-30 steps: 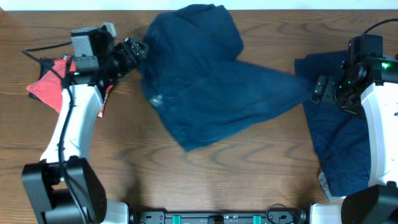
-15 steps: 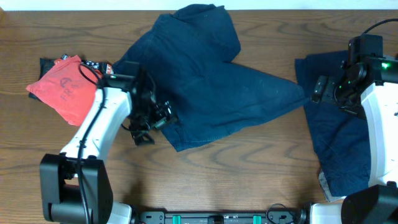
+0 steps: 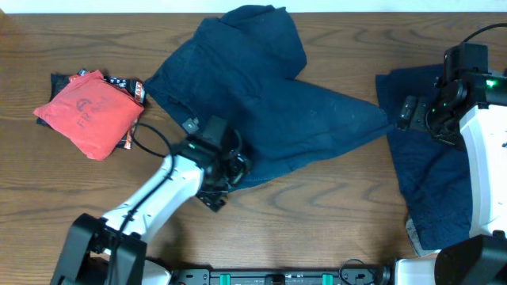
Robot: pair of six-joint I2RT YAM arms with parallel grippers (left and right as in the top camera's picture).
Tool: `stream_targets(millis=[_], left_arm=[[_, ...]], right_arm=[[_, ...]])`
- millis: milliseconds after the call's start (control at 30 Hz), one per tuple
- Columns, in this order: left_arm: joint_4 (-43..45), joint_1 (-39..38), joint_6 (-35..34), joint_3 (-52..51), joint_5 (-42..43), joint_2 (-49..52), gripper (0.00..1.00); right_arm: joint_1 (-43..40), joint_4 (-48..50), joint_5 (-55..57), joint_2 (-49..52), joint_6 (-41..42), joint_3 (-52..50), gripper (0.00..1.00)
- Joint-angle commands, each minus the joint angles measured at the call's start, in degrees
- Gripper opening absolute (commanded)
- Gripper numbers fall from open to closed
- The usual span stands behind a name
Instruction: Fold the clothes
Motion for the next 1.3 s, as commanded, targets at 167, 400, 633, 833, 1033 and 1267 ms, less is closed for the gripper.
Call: stream_targets(millis=[167,400,633,833,1033,1267], left_arm=[[5.68,-2.91,-14.32,-4.81,-6.12,1.14,0.96],[8.09,-2.91,-14.32,-4.81,-11.37,1.14,0.41],[3.96,-2.71,-10.29,-4.79,-11.37,0.94,0.06],[-9.9,1.57,0.96,-4.79,-13.0,-3.28,0.06],[-17.35,6.93,7.82,-4.79,-18.67,-11.54,0.06],[-16.02,7.54,8.33,-4.79,-21.97,-16.81,0.06]], right_arm=[[-0.52,-0.17,-0.57,-0.15,-0.5,0.63,0.99],[-0.52,-0.2,-1.68,-0.15,-0.5,0.61,0.99],[-0.5,-1.33,-3.17,-0.15,-0.52,0.46,0.99],[-0.33,-2.78,-16.65,-0.15,-5.16,-4.24,0.99],[2.69,1.05,-30.49,-0.15,-6.1,-19.67,0.99],[6.32,9.14,-33.0,-0.15,-0.5,-34.14,0.99]])
